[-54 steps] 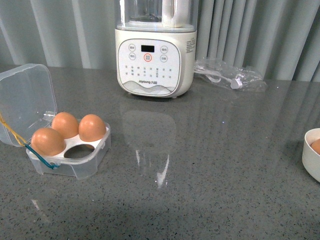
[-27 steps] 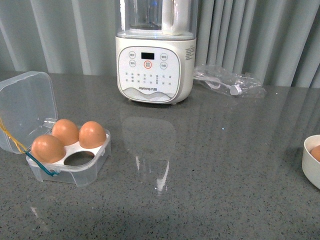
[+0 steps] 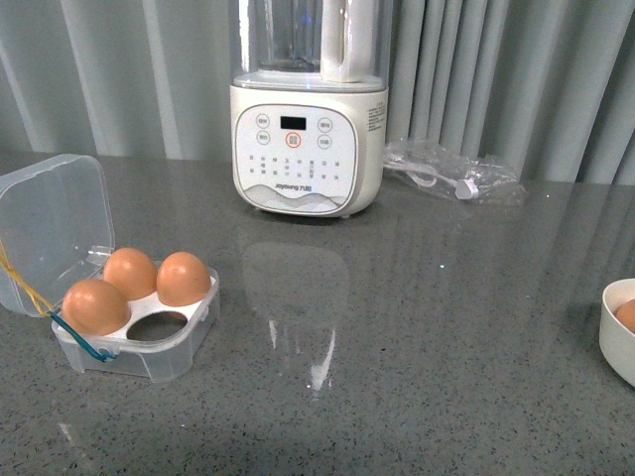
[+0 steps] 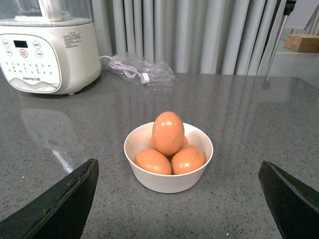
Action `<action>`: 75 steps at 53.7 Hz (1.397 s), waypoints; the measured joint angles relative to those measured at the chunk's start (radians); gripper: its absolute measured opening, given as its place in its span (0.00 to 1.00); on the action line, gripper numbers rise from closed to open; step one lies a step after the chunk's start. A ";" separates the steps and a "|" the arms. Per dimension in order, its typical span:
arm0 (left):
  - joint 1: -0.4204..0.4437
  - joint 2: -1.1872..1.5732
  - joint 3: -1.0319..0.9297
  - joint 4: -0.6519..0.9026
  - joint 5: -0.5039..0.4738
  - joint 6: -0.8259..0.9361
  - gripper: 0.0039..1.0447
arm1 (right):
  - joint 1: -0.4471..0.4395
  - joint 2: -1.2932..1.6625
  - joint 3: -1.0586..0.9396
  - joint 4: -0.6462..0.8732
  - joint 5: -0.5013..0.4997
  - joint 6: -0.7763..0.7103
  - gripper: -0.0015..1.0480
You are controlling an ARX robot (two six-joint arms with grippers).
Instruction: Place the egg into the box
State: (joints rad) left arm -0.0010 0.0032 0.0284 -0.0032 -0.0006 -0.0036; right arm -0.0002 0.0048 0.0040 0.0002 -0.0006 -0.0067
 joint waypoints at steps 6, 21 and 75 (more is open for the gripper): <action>0.000 0.000 0.000 0.000 0.000 0.000 0.94 | 0.016 0.015 0.010 -0.034 0.061 0.014 0.93; 0.000 -0.001 0.000 0.000 0.000 0.000 0.94 | -0.084 0.341 0.109 0.147 0.101 0.017 0.93; 0.000 -0.001 0.000 0.000 0.000 0.000 0.94 | -0.083 1.413 0.528 0.523 -0.183 0.046 0.93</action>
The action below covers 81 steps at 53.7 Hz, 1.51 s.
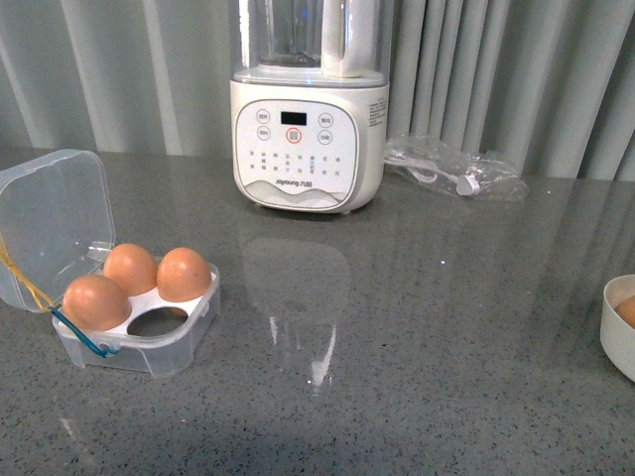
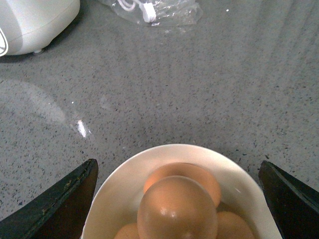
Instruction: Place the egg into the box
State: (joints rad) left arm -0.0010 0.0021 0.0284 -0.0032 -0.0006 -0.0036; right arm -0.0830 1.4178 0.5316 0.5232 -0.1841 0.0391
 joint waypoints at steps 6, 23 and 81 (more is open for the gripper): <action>0.000 0.000 0.000 0.000 0.000 0.000 0.94 | 0.002 0.019 0.000 0.005 -0.014 0.000 0.93; 0.000 0.000 0.000 0.000 0.000 0.000 0.94 | 0.002 0.042 -0.002 0.024 -0.021 0.002 0.93; 0.000 0.000 0.000 0.000 0.000 0.000 0.94 | 0.152 -0.034 0.125 0.013 0.057 0.045 0.40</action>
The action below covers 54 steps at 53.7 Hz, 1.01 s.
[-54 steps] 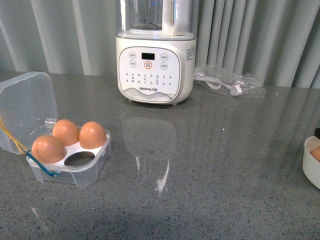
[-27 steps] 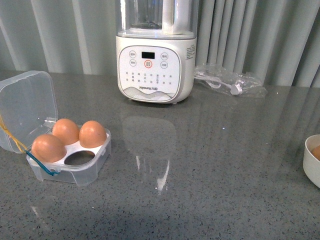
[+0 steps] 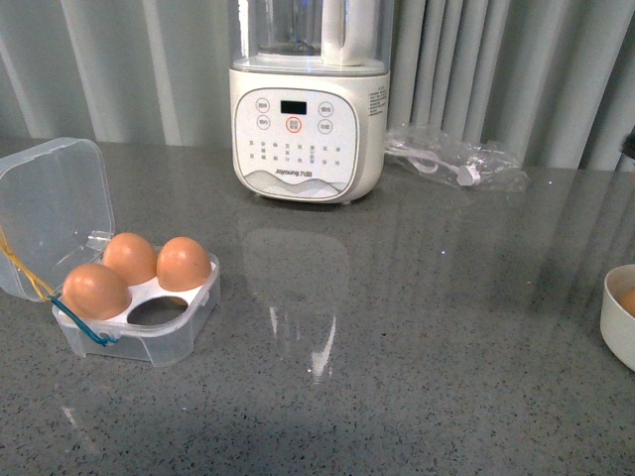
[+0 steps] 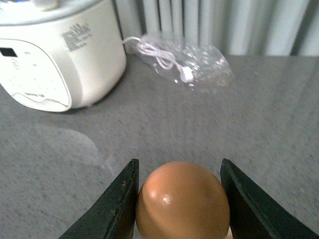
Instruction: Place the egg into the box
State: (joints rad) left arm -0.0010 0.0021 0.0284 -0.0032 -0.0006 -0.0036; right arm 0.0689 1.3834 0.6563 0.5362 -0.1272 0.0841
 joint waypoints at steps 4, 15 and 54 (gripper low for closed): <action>0.000 0.000 0.000 0.000 0.000 0.000 0.94 | 0.069 0.038 0.054 0.011 0.023 0.002 0.40; 0.000 0.000 0.000 0.000 0.000 0.000 0.94 | 0.338 0.222 0.227 0.012 0.013 -0.022 0.40; 0.000 0.000 0.000 0.000 0.000 0.000 0.94 | 0.589 0.421 0.367 0.047 -0.141 -0.070 0.40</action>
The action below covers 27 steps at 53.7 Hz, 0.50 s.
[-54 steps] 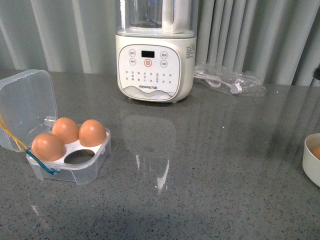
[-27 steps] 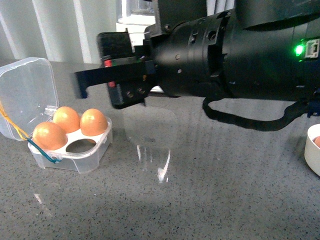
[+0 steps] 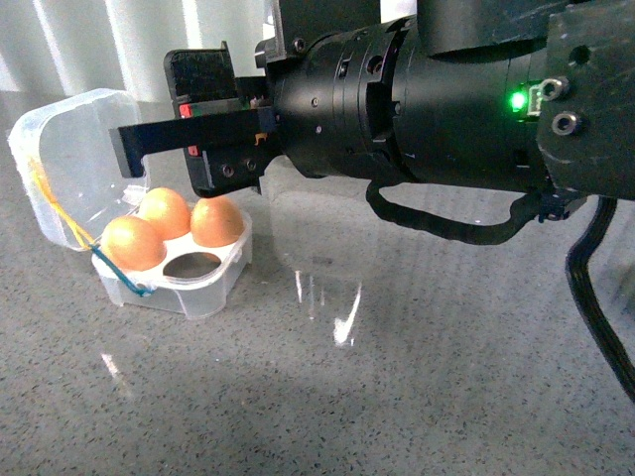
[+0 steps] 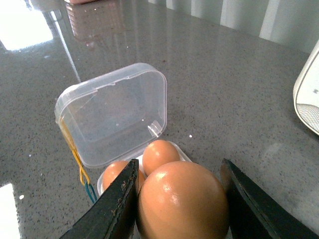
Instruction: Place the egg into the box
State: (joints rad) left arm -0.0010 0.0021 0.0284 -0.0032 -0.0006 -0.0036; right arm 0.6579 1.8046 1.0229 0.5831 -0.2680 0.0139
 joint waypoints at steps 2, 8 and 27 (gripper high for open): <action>0.000 0.000 0.000 0.000 0.000 0.000 0.94 | 0.004 0.012 0.011 0.002 0.001 0.005 0.40; 0.000 0.000 0.000 0.000 0.000 0.000 0.94 | 0.015 0.053 0.045 0.002 0.007 0.021 0.40; 0.000 0.000 0.000 0.000 0.000 0.000 0.94 | 0.042 0.121 0.078 0.007 -0.037 0.068 0.40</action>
State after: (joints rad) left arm -0.0010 0.0021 0.0284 -0.0032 -0.0010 -0.0036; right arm 0.7002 1.9259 1.1007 0.5900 -0.3054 0.0818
